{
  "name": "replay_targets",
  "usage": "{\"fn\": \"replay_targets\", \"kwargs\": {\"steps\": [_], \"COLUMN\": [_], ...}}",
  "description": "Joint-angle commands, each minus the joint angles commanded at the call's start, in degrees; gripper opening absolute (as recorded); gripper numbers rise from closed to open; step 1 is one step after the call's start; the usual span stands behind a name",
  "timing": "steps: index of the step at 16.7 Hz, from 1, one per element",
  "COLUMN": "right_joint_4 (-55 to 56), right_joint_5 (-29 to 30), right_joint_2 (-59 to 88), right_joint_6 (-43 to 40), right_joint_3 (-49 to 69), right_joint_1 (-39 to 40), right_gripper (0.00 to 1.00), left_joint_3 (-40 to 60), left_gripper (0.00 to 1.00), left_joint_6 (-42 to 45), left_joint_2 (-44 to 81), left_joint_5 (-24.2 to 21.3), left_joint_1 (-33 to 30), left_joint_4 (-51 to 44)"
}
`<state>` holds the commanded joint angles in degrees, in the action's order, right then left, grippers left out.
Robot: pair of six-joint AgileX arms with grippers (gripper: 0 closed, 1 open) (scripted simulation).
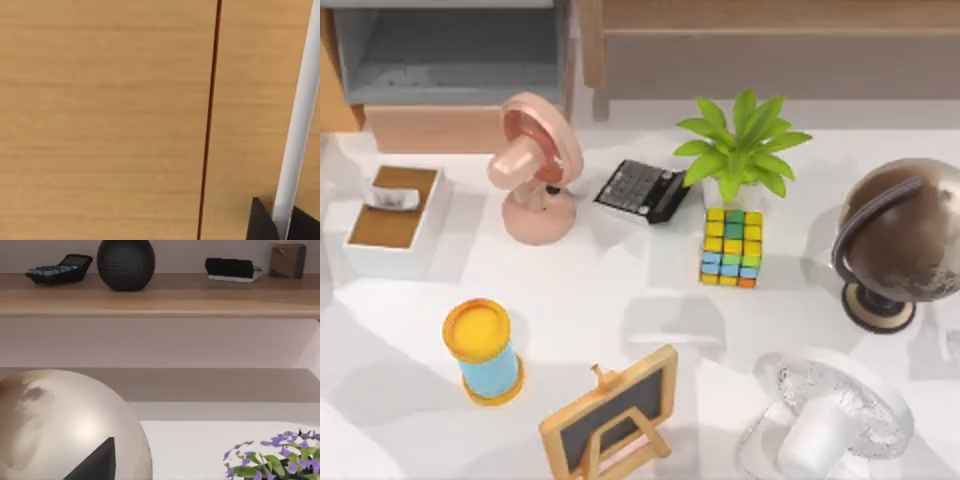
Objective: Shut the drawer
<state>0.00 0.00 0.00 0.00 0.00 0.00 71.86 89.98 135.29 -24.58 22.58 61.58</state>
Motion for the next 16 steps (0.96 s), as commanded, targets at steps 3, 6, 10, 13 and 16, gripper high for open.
{"fn": "replay_targets", "kwargs": {"steps": [3, 6, 10, 13, 16], "right_joint_4": [0.0, 0.0, 0.0, 0.0, 0.0], "right_joint_5": [0.0, 0.0, 0.0, 0.0, 0.0], "right_joint_2": [0.0, 0.0, 0.0, 0.0, 0.0], "right_joint_6": [0.0, 0.0, 0.0, 0.0, 0.0], "right_joint_3": [0.0, 0.0, 0.0, 0.0, 0.0], "right_joint_1": [0.0, 0.0, 0.0, 0.0, 0.0], "right_gripper": [1.00, 1.00, 1.00, 1.00, 1.00], "left_joint_3": [0.0, 0.0, 0.0, 0.0, 0.0], "left_gripper": [0.45, 0.68, 0.98, 1.00, 1.00], "left_joint_6": [0.0, 0.0, 0.0, 0.0, 0.0], "left_joint_2": [0.0, 0.0, 0.0, 0.0, 0.0], "left_joint_5": [0.0, 0.0, 0.0, 0.0, 0.0], "left_joint_1": [0.0, 0.0, 0.0, 0.0, 0.0], "left_joint_4": [0.0, 0.0, 0.0, 0.0, 0.0]}}
